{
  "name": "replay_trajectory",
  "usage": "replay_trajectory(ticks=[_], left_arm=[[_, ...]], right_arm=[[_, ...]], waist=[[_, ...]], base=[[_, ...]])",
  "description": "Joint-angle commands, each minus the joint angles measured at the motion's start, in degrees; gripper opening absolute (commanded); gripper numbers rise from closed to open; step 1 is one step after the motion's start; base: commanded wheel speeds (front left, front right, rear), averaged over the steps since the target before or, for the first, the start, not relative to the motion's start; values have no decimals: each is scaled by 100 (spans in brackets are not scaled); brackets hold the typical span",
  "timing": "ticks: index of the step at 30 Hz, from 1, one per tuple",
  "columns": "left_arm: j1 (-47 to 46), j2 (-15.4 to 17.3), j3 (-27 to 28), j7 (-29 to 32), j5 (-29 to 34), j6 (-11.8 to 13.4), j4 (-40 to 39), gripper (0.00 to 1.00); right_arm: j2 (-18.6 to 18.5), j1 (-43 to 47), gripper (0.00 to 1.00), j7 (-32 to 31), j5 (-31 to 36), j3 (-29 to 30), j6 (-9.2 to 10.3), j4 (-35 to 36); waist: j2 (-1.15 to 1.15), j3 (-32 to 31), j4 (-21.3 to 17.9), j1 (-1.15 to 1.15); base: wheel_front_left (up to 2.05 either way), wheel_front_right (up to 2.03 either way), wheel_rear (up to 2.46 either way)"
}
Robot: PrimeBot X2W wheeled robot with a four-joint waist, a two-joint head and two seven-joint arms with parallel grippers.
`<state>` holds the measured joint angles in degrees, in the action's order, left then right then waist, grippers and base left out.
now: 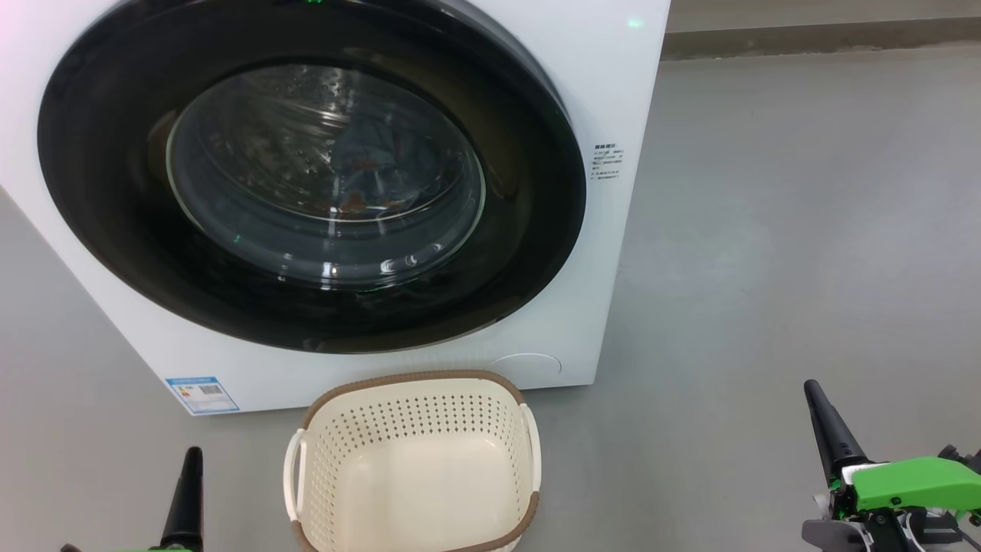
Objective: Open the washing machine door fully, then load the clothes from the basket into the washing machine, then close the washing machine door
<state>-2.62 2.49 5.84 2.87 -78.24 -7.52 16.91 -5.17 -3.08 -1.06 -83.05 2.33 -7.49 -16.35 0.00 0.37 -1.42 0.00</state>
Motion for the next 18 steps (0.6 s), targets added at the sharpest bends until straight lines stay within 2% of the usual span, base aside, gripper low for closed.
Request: replay_trajectory(ticks=[1,18], left_arm=[[-289,49,124,60,-208,3,-188,0],[-396,39,80,363,-1366,3,-253,0]], right_arm=[[-24,-278,0,-64,-184,-27,-3,182],[58,-331,0,-356,-1090,189,0,212]], waist=[[0,-4,13,0],[0,-33,140,0]], base=[[0,0,0],[0,0,0]])
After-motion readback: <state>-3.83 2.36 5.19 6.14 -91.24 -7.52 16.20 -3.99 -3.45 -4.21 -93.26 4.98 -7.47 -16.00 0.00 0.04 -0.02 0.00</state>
